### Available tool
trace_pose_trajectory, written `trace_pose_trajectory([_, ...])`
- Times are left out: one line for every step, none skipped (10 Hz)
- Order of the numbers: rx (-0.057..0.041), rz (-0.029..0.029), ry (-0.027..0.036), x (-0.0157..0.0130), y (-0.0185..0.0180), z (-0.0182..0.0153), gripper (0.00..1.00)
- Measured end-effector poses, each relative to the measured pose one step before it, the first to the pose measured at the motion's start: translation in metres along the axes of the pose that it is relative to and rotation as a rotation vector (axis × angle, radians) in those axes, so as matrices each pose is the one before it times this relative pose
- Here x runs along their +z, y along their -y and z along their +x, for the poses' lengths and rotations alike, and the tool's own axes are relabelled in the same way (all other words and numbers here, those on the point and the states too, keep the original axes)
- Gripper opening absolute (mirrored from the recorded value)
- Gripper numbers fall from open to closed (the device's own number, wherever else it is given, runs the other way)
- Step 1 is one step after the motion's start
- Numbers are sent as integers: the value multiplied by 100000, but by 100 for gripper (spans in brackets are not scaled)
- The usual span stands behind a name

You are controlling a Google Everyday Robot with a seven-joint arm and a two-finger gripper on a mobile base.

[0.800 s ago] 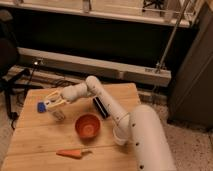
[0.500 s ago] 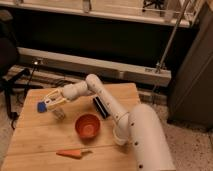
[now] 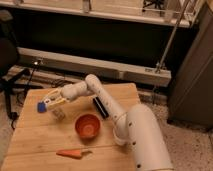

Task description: Stand the bottle upright

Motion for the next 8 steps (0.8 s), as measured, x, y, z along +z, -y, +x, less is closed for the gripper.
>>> trace_pose_trajectory([533, -2, 364, -86, 49, 98, 80])
trace_pose_trajectory([789, -164, 28, 8, 24, 227, 80])
trace_pose_trajectory([662, -200, -22, 113, 43, 194, 80])
trace_pose_trajectory([927, -103, -583, -7, -3, 300, 80])
trace_pose_trajectory([278, -25, -745, -92, 9, 47, 80])
trace_pose_trajectory([194, -382, -1315, -76, -66, 49, 80])
trace_pose_trajectory([98, -560, -1755, -49, -93, 22, 80])
trace_pose_trajectory([27, -559, -2919, -242, -150, 25, 80])
